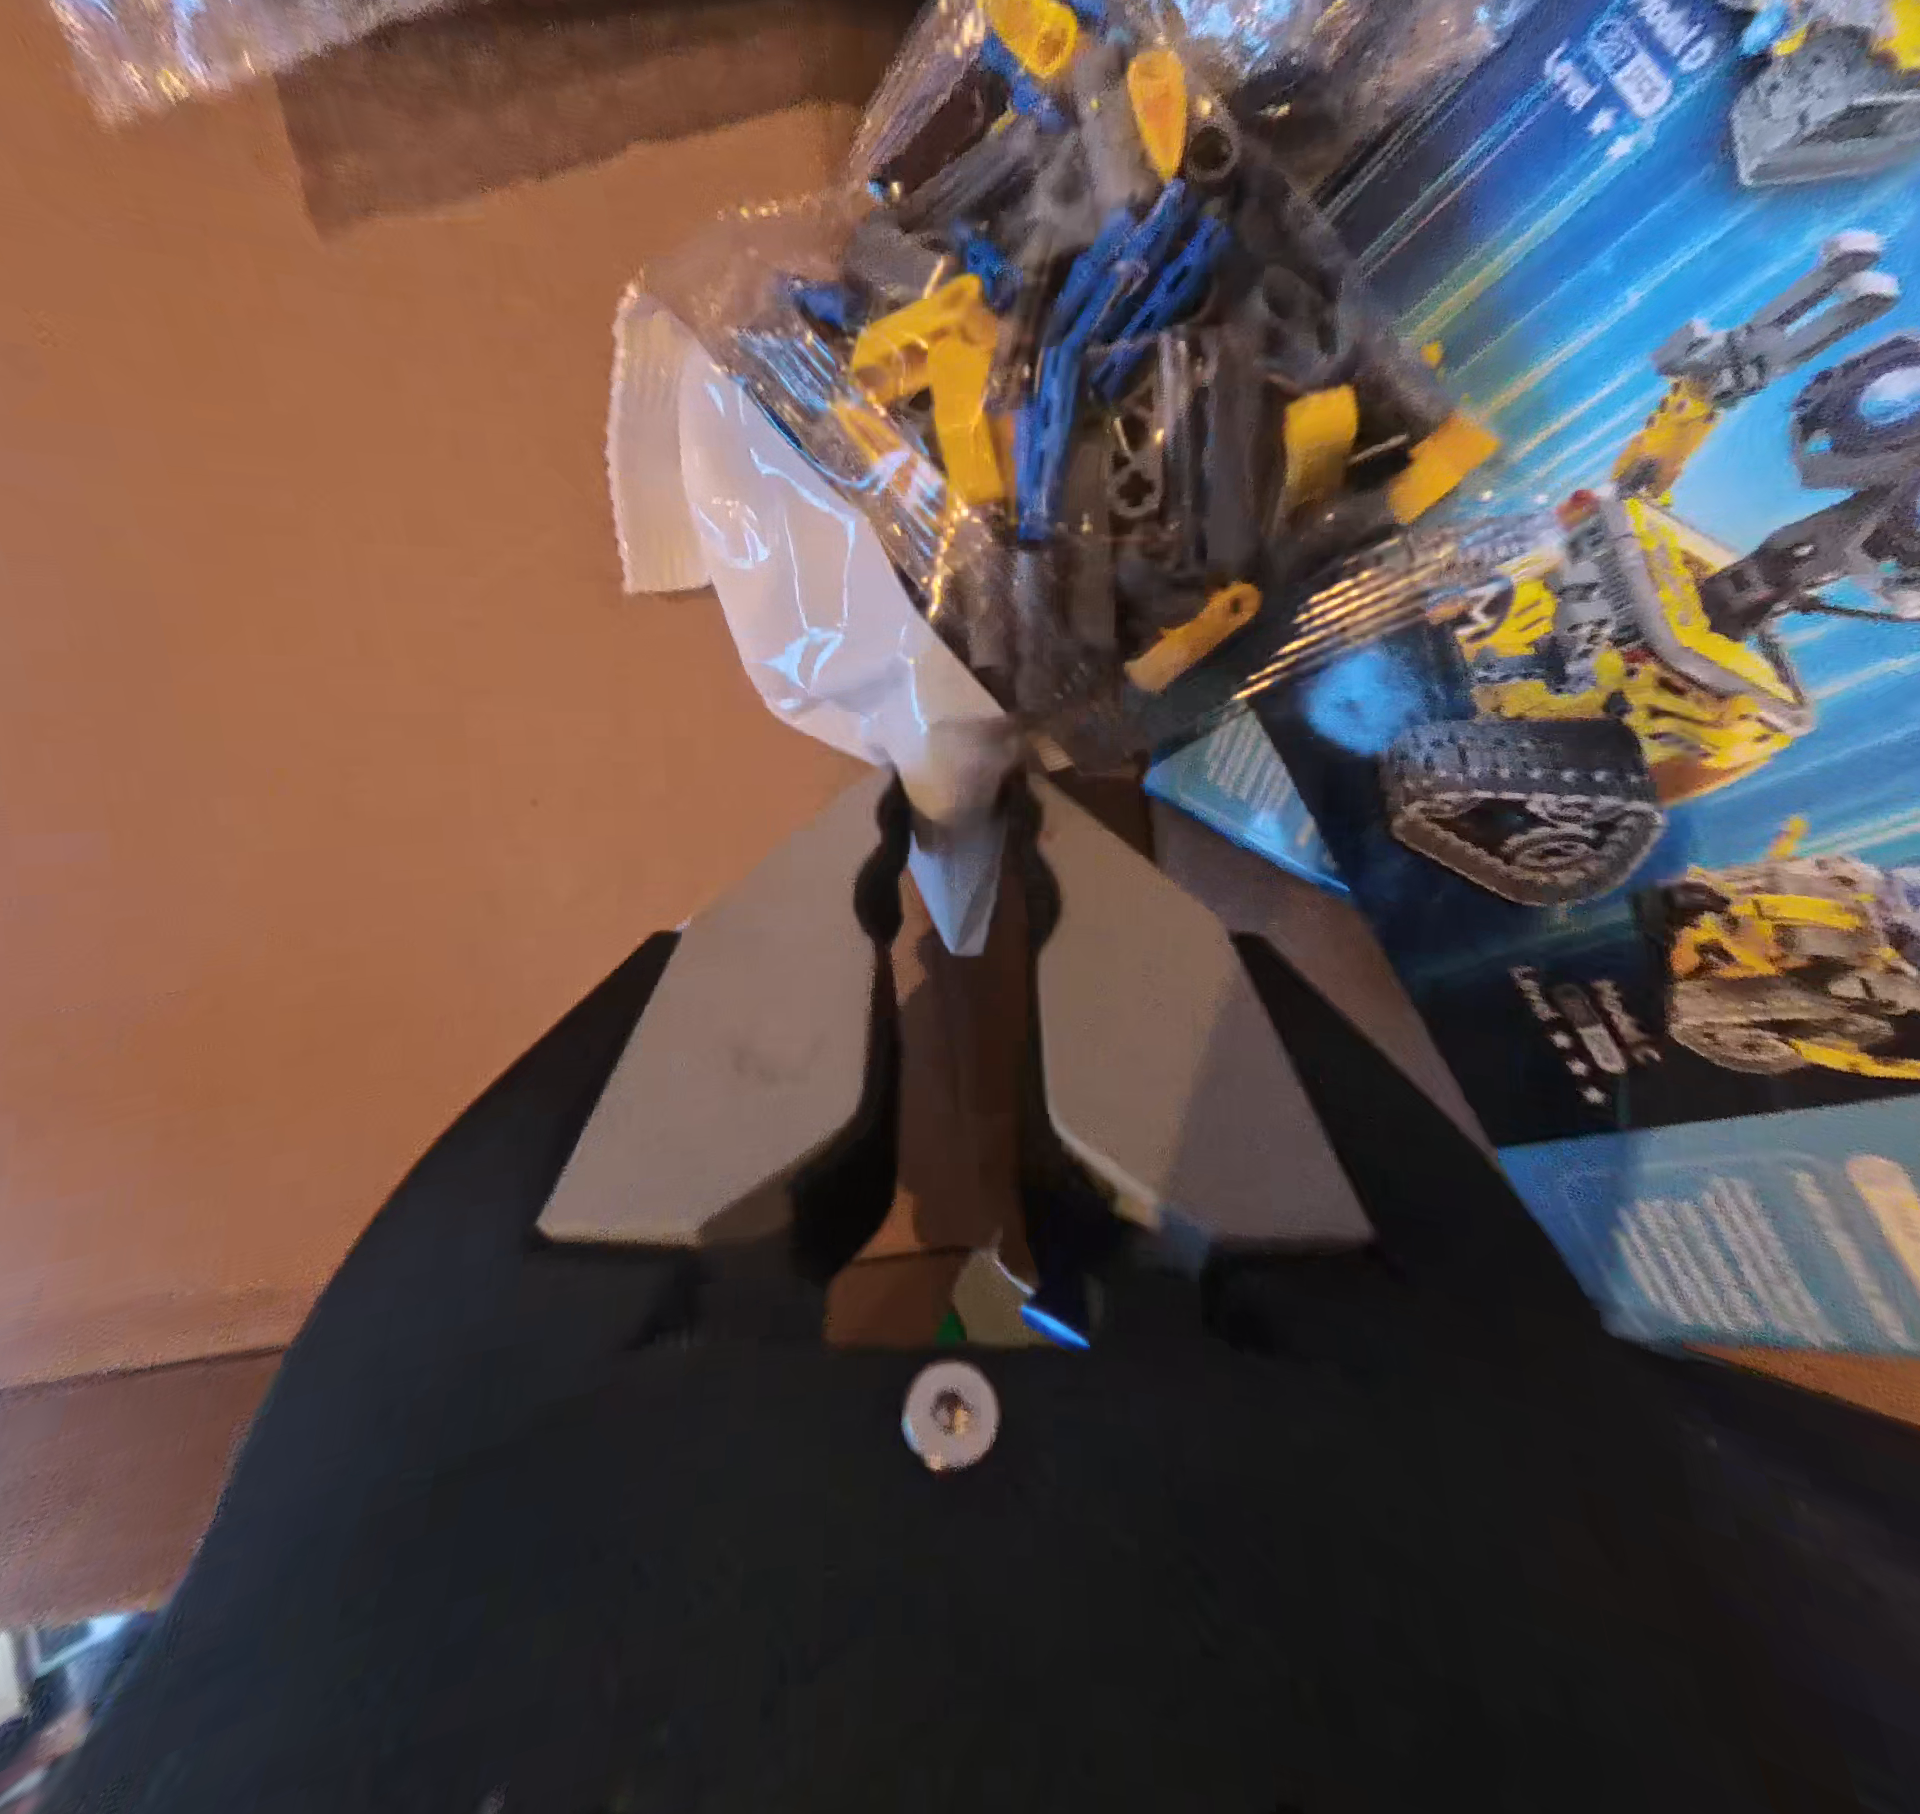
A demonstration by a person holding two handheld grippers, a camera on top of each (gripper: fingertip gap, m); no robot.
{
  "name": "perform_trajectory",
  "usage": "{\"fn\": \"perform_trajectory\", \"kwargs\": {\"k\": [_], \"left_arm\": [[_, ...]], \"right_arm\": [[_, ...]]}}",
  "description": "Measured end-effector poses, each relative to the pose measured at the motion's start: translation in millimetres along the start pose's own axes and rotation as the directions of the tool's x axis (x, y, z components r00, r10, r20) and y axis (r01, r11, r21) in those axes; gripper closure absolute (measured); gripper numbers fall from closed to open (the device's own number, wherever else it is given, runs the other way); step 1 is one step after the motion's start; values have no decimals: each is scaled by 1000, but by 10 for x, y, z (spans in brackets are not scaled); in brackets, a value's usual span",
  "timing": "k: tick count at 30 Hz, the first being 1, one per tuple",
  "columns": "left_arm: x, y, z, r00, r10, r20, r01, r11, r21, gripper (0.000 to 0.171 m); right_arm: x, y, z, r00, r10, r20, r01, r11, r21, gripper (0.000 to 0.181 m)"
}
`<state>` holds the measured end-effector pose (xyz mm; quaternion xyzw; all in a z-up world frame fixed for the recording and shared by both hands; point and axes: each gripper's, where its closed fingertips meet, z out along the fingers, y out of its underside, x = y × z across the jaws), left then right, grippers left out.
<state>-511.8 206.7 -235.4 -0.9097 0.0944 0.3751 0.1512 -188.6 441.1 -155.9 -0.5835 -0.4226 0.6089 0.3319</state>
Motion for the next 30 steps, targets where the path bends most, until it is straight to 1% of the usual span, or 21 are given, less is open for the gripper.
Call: {"fn": "perform_trajectory", "kwargs": {"k": [3, 5, 8, 10, 11, 12, 14, 15, 16, 18, 20, 22, 24, 25, 26, 28, 29, 30], "left_arm": [[-129, -68, -65, 996, 13, 90, -19, 998, 62, 159], [-309, -151, -214, 985, -35, 171, 10, 989, 145, 160], [-642, -345, -613, 938, -125, 323, 15, 946, 323, 160], [-768, -533, -967, 902, -163, 400, -44, 888, 459, 162], [-791, -611, -1127, 887, -171, 429, -74, 864, 498, 163], [-765, -716, -1285, 885, -170, 434, -109, 830, 547, 163], [-641, -921, -1567, 906, -182, 381, -119, 756, 643, 163], [-573, -1030, -1727, 914, -185, 360, -129, 709, 693, 164], [-508, -1126, -1877, 918, -180, 354, -150, 669, 728, 164], [-375, -1286, -2094, 932, -171, 319, -150, 619, 771, 164], [-161, -1461, -2301, 957, -133, 256, -147, 538, 830, 164], [80, -1603, -2462, 977, -97, 192, -124, 475, 871, 163], [278, -1713, -2589, 975, -67, 212, -162, 439, 884, 164], [353, -1765, -2660, 970, -63, 236, -190, 415, 890, 163], [430, -1816, -2720, 967, -56, 249, -209, 392, 896, 164], [592, -1913, -2819, 964, -34, 264, -238, 332, 913, 163], [674, -1953, -2827, 963, -12, 269, -252, 313, 916, 164], [731, -1986, -2795, 961, 4, 275, -262, 317, 912, 164]], "right_arm": [[-21, -41, -24, 1000, 12, 16, -13, 1000, 19, 144], [-28, -65, -39, 1000, 17, 21, -17, 999, 29, 144], [-42, -93, -54, 999, 18, 28, -19, 999, 41, 144], [-56, -97, -53, 999, 17, 34, -19, 999, 42, 144], [-66, -93, -49, 999, 16, 38, -18, 999, 41, 144], [-76, -90, -44, 999, 15, 42, -16, 999, 40, 144], [-121, -88, -34, 998, 5, 61, -7, 999, 39, 143], [-161, -93, -29, 997, -6, 76, 3, 999, 40, 142], [-215, -102, -26, 995, -23, 97, 19, 999, 43, 141], [-388, -134, -27, 984, -72, 165, 63, 996, 60, 136], [-611, -161, -36, 961, -126, 245, 109, 990, 85, 129], [-821, -134, -28, 933, -177, 313, 157, 984, 89, 120], [-995, -33, 6, 904, -219, 368, 210, 976, 65, 112], [-1067, 29, 27, 890, -237, 389, 238, 970, 47, 112], [-1129, 83, 44, 877, -257, 406, 266, 963, 37, 114], [-1221, 152, 62, 854, -292, 429, 308, 951, 35, 123], [-1248, 161, 61, 846, -306, 436, 320, 946, 41, 132], [-1289, 154, 35, 832, -320, 453, 329, 942, 62, 152]]}}
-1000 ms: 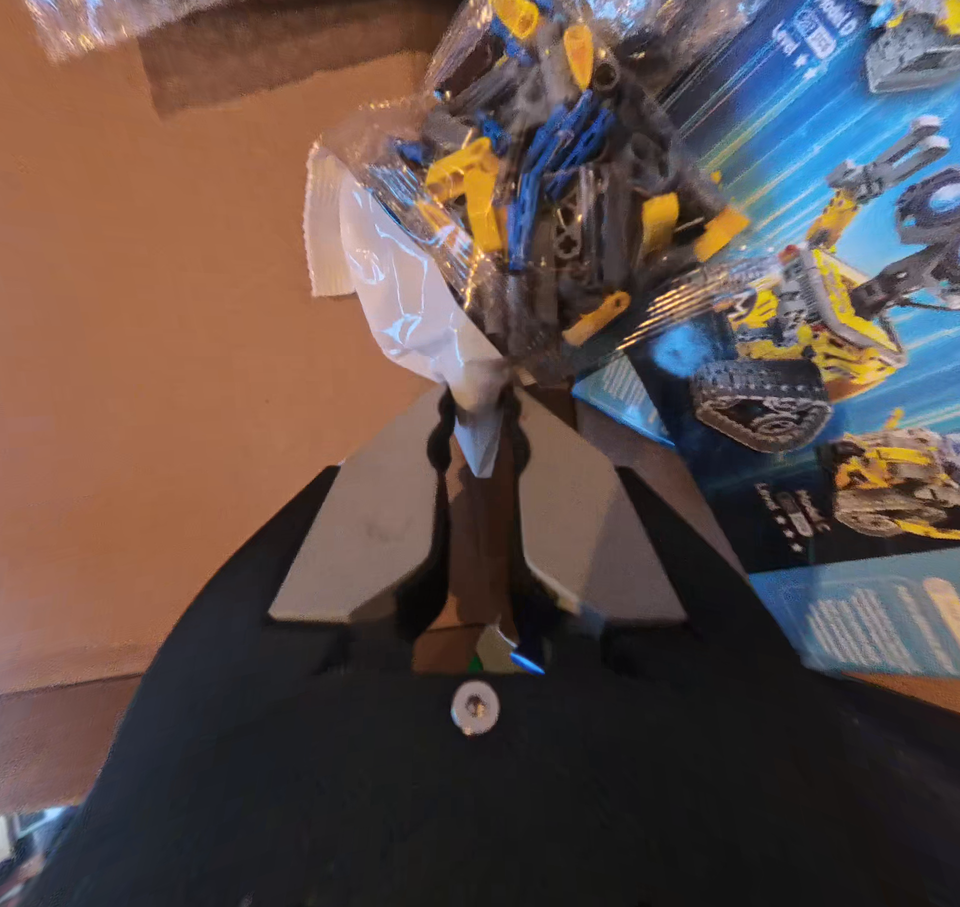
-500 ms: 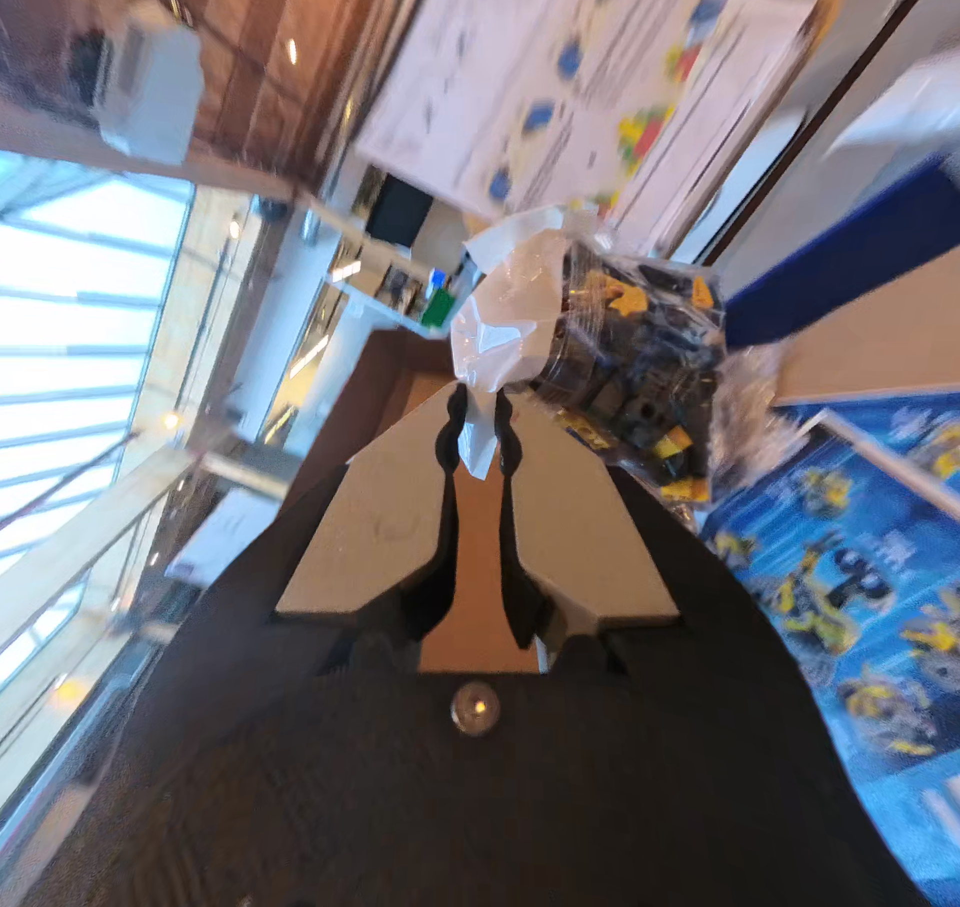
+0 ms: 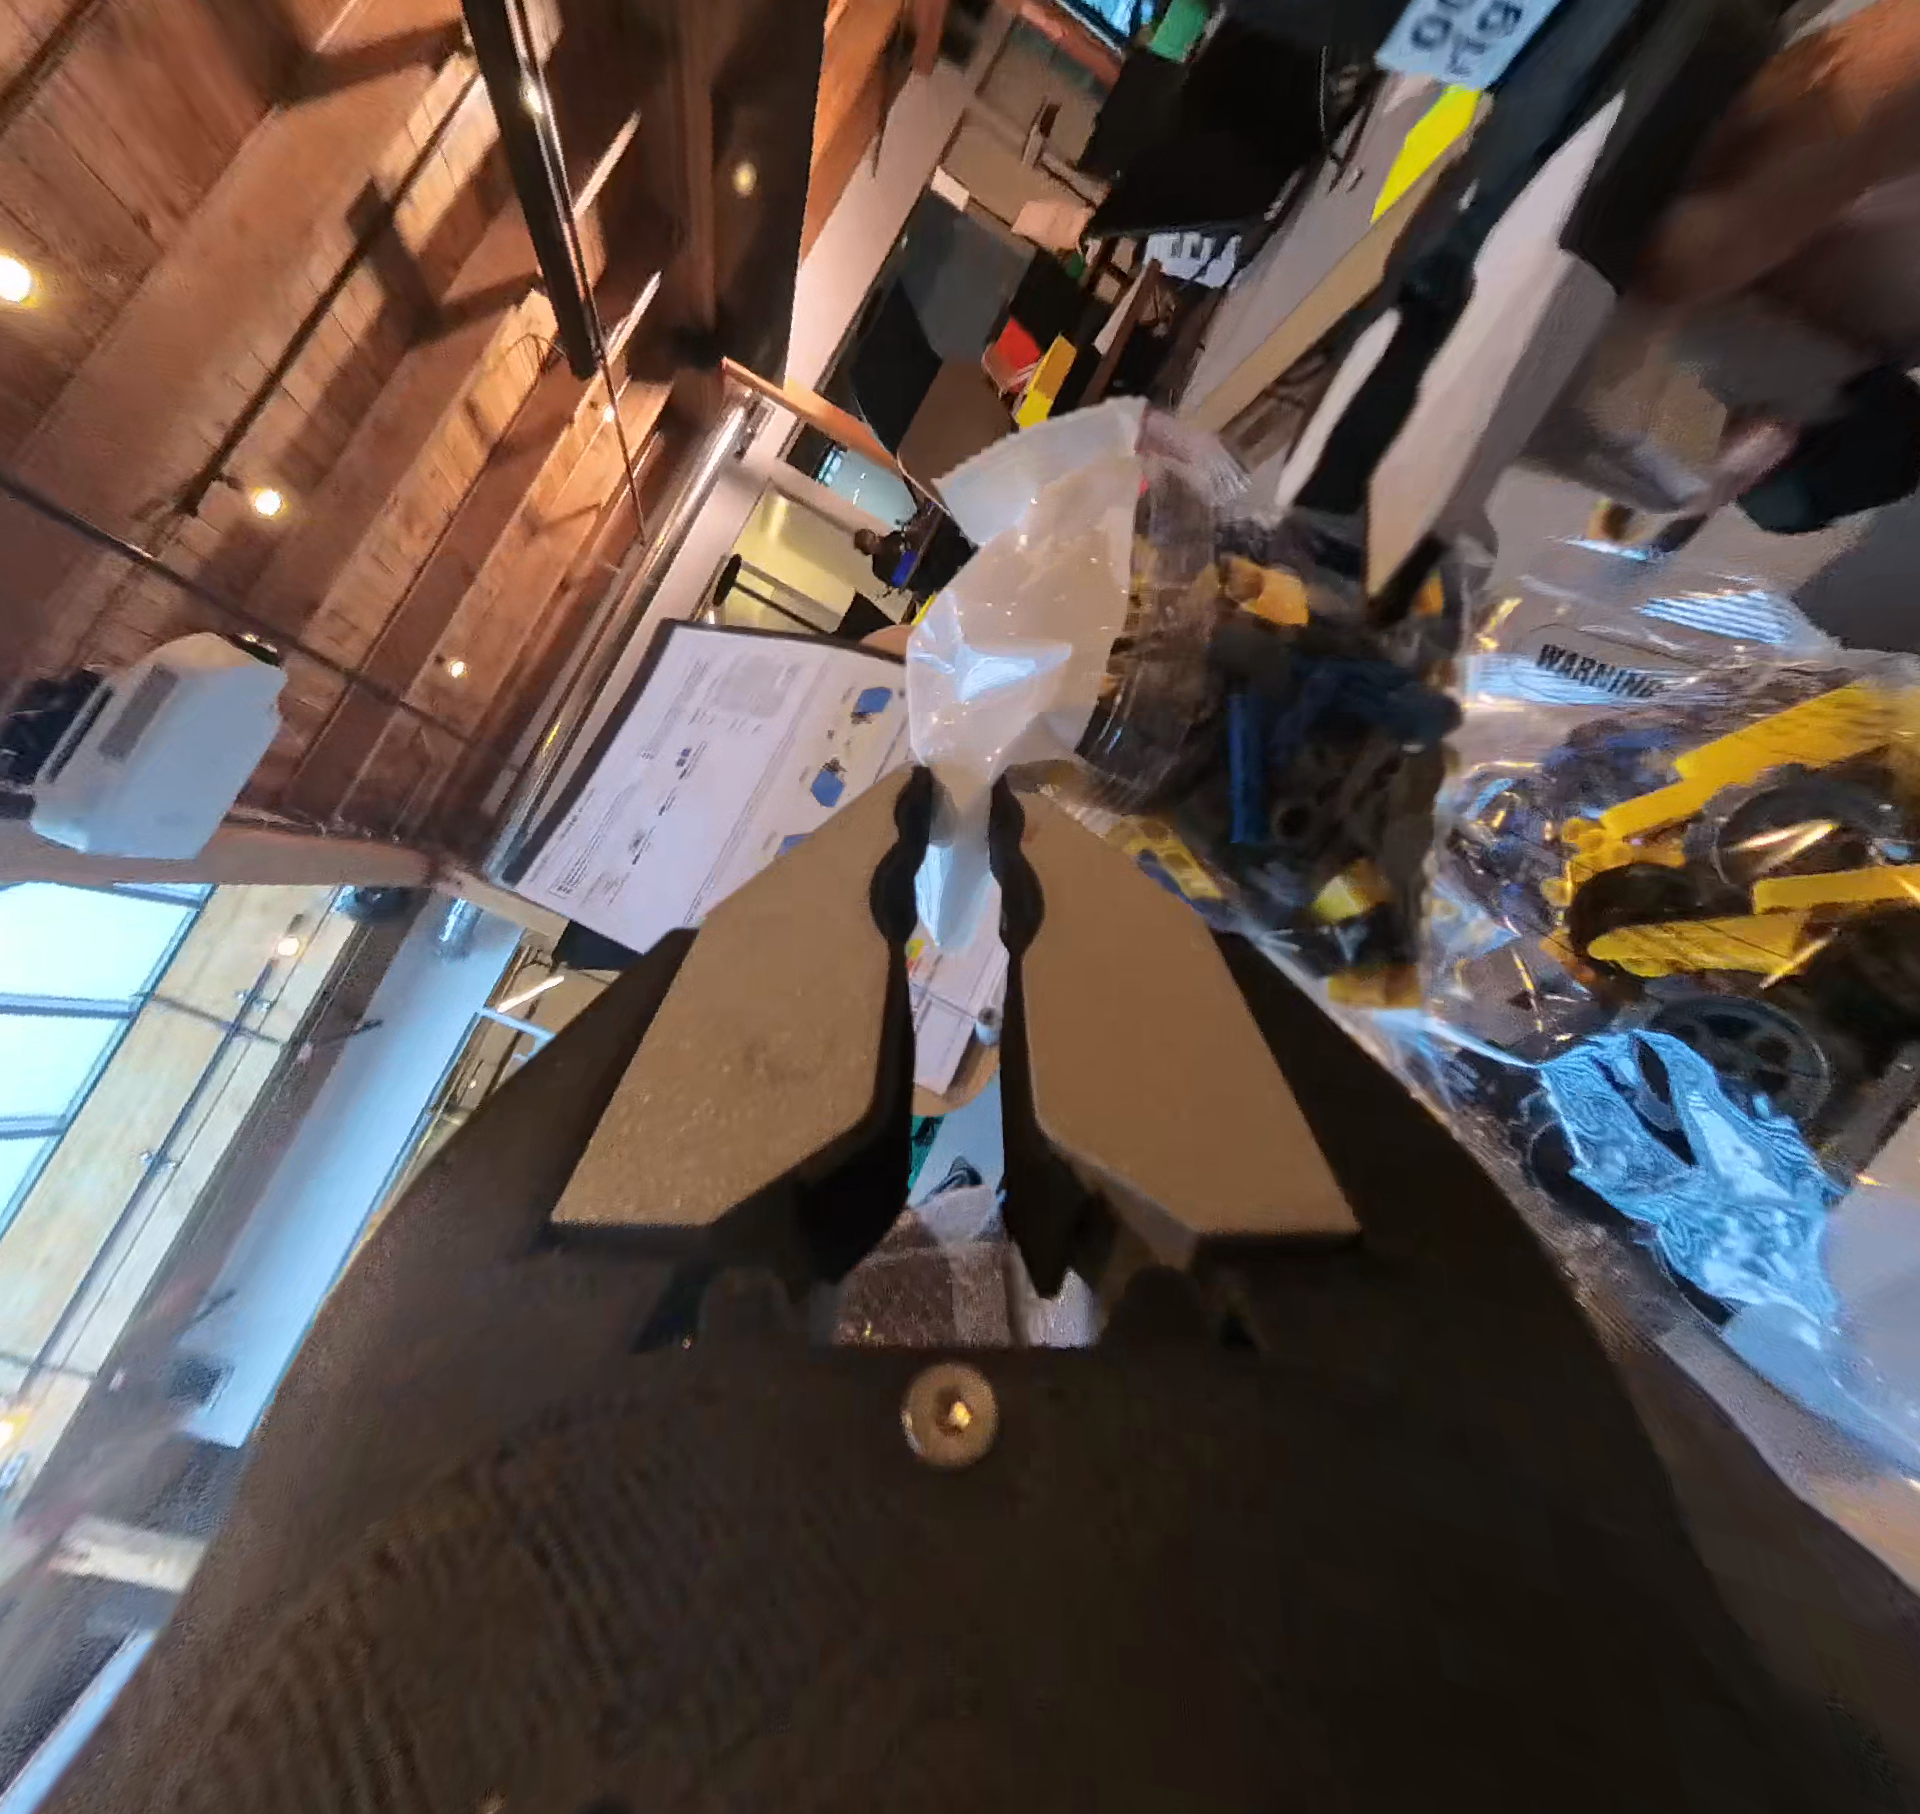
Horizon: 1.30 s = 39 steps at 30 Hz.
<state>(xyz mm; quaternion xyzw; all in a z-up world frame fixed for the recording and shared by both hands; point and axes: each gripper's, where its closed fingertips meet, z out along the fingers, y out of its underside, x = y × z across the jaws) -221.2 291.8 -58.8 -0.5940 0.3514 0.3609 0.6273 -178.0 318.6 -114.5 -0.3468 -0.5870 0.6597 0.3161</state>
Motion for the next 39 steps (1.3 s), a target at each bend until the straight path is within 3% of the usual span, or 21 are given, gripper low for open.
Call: {"fn": "perform_trajectory", "kwargs": {"k": [1, 2, 5, 6, 7, 8, 9, 10, 11, 13, 14, 18, 19, 22, 26, 31, 36, 39], "left_arm": [[8, 38, 34, 1000, 8, 17, -7, 1000, -21, 163], [0, 86, 59, 999, 5, 35, -3, 999, -43, 163], [-31, 223, 116, 993, -109, 49, 113, 990, -86, 154], [-85, 334, 143, 985, -152, 84, 162, 978, -128, 151], [-160, 474, 161, 973, -191, 132, 213, 961, -175, 154], [-181, 604, 180, 959, -243, 143, 269, 940, -210, 148], [-146, 728, 201, 939, -322, 125, 343, 906, -246, 143], [-73, 841, 219, 905, -415, 91, 423, 859, -287, 140], [3, 939, 229, 862, -502, 64, 494, 807, -325, 135], [136, 1103, 221, 777, -628, 32, 587, 706, -396, 127], [192, 1157, 205, 745, -667, 15, 609, 671, -423, 127], [305, 1261, 113, 686, -726, -37, 638, 626, -449, 134], [341, 1270, 93, 672, -739, -50, 645, 617, -451, 136], [407, 1336, 45, 650, -758, -53, 657, 596, -461, 135], [442, 1378, -66, 630, -774, -55, 675, 582, -454, 136], [256, 1552, -38, 643, -766, -10, 690, 584, -428, 139], [-6, 1991, 161, 691, -715, 104, 674, 586, -450, 132], [-185, 2315, 133, 676, -711, 194, 701, 540, -467, 130]], "right_arm": [[-51, -32, -19, 1000, -18, 25, 17, 1000, 19, 168], [-59, -62, -42, 999, -45, 18, 45, 999, 28, 169], [106, -173, -133, 940, -272, -204, 276, 961, -9, 172], [230, -223, -192, 838, -415, -353, 412, 907, -88, 172], [344, -255, -264, 660, -585, -472, 543, 805, -239, 172], [395, -252, -302, 449, -745, -493, 628, 656, -420, 173], [399, -204, -274, 269, -859, -436, 664, 493, -562, 173], [380, -78, -180, 172, -926, -337, 680, 359, -639, 174], [364, 127, -68, 159, -962, -221, 687, 269, -675, 174], [331, 582, 58, 277, -961, -21, 680, 212, -702, 173], [273, 784, 76, 376, -925, 49, 682, 240, -690, 171], [68, 1024, 13, 671, -735, 97, 612, 474, -633, 164], [62, 1028, -11, 713, -696, 84, 583, 521, -623, 162], [95, 1001, -57, 751, -658, 54, 552, 580, -599, 159], [61, 903, -110, 847, -531, 18, 459, 714, -528, 148], [0, 578, -106, 929, -369, -23, 344, 885, -314, 145], [311, 216, -236, 958, -208, -195, 197, 977, -75, 145], [653, 106, -424, 930, -102, -352, 119, 992, 27, 145]]}}
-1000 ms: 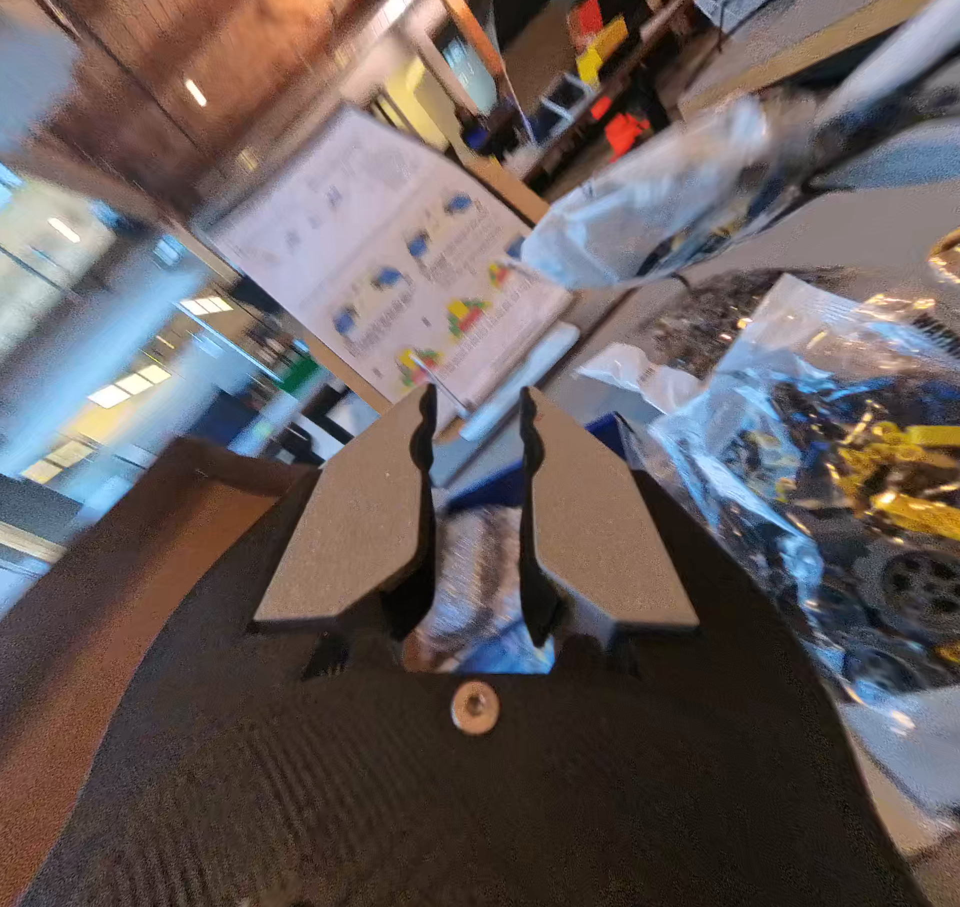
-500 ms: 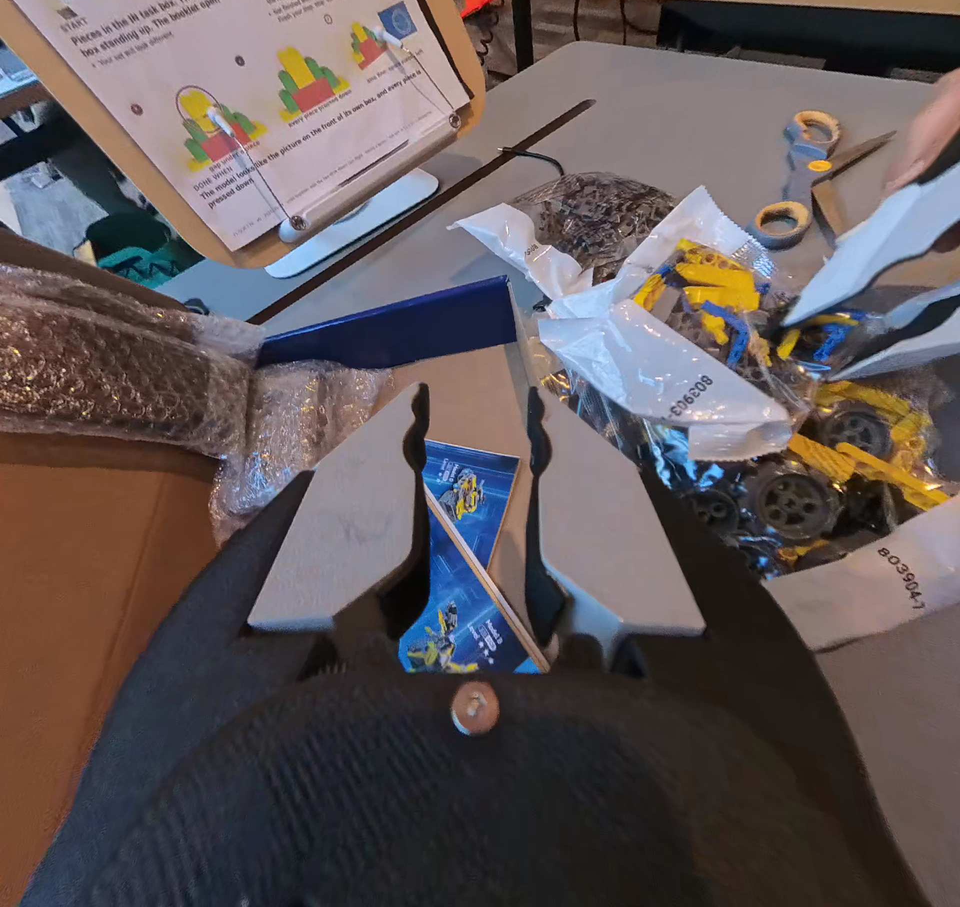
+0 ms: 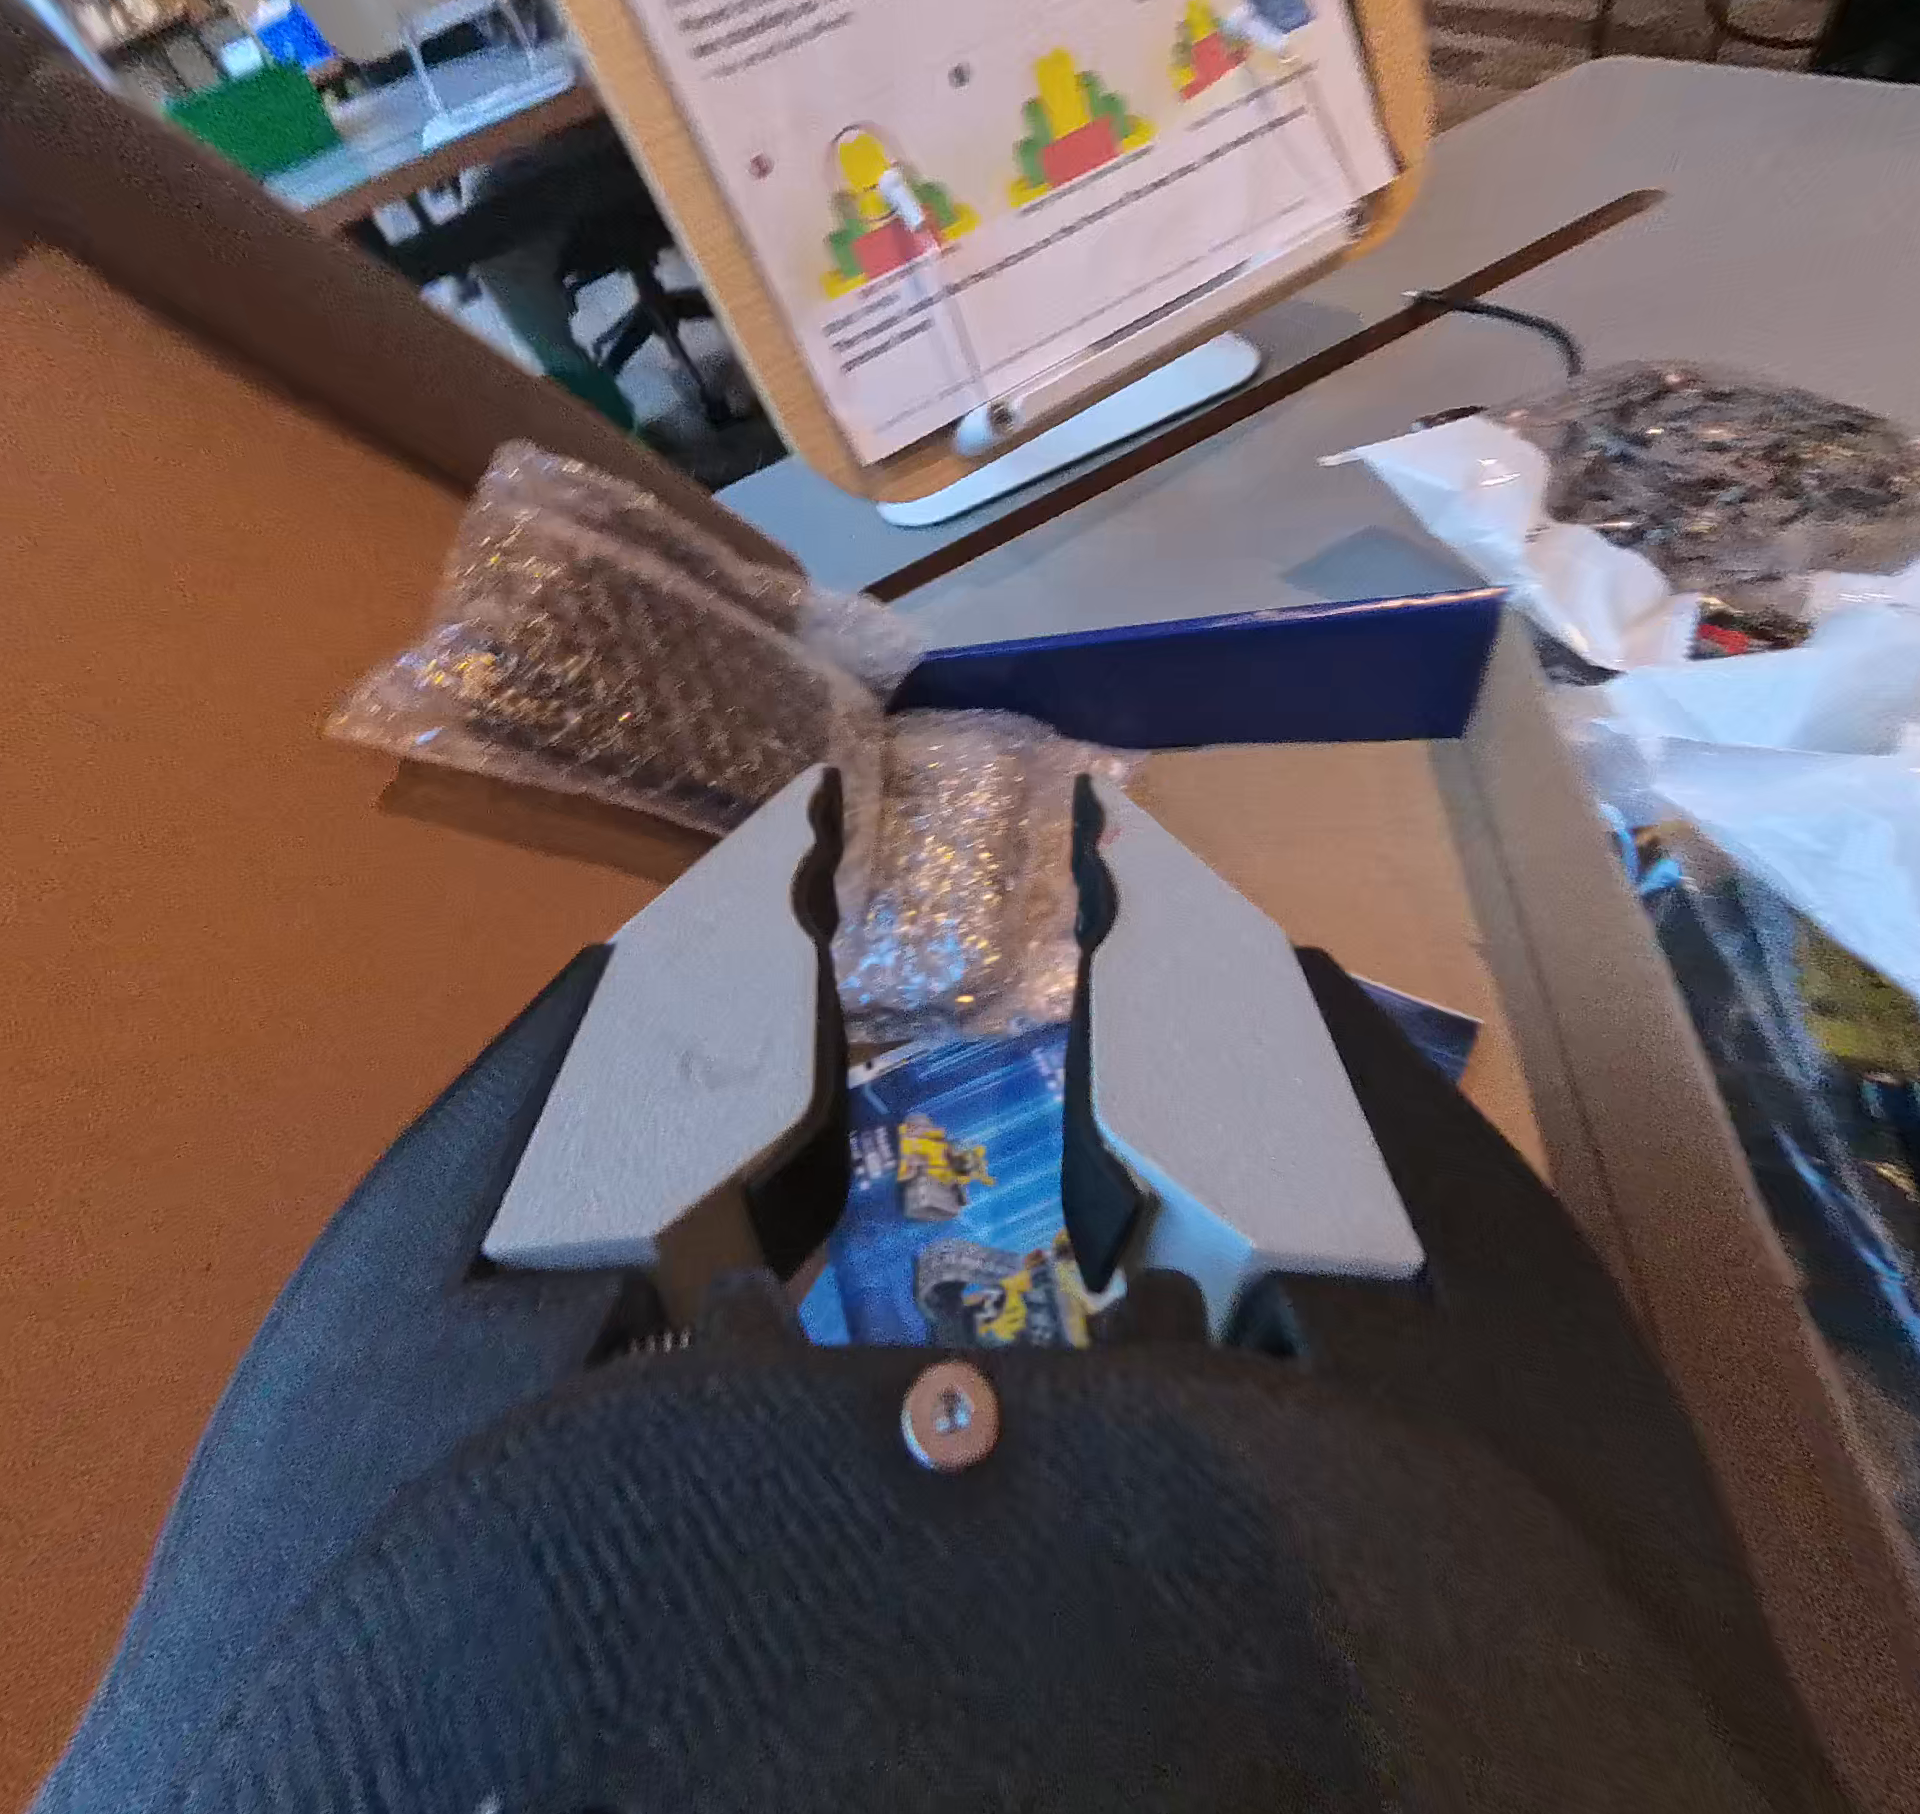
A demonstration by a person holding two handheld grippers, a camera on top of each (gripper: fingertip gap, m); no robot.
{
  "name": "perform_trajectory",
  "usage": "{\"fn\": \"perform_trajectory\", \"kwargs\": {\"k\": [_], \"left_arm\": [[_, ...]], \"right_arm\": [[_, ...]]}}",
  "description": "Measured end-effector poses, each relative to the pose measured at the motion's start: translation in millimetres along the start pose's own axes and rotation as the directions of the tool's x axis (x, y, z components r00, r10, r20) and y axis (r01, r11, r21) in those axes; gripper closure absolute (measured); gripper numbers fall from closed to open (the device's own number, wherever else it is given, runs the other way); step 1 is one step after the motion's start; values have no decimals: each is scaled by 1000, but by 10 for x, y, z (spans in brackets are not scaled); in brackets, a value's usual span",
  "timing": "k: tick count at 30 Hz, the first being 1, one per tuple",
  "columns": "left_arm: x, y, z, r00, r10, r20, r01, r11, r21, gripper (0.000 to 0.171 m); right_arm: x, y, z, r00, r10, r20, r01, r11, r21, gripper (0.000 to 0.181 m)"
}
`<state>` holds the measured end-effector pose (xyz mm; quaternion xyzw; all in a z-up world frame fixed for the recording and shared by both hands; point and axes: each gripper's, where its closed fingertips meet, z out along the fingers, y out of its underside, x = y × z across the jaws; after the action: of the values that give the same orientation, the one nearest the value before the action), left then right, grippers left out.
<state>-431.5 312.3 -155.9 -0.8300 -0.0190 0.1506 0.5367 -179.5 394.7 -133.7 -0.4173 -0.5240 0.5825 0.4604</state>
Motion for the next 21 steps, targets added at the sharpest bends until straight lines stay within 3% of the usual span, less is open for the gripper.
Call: {"fn": "perform_trajectory", "kwargs": {"k": [4, 8, 11, 15, 18, 21], "left_arm": [[-433, 241, 179, 998, -29, 52, 37, 987, -155, 114], [-672, 392, 315, 996, -3, 94, 29, 962, -272, 106], [-802, 250, 373, 988, 25, 150, 6, 978, -208, 109], [-772, 149, 583, 985, -167, 46, 173, 967, -190, 106], [-955, 163, 728, 965, -243, 101, 256, 956, -143, 133], [-950, 110, 719, 966, -250, 66, 256, 962, -95, 167]], "right_arm": [[423, -33, -157, 982, 81, -169, -69, 995, 77, 145], [616, -74, -286, 963, 192, -191, -161, 973, 163, 145], [681, -89, -340, 952, 245, -183, -207, 957, 201, 145], [680, -82, -334, 954, 242, -178, -207, 959, 195, 146], [637, -58, -295, 959, 225, -171, -195, 965, 173, 147], [600, -35, -264, 965, 207, -162, -183, 971, 151, 148]]}}
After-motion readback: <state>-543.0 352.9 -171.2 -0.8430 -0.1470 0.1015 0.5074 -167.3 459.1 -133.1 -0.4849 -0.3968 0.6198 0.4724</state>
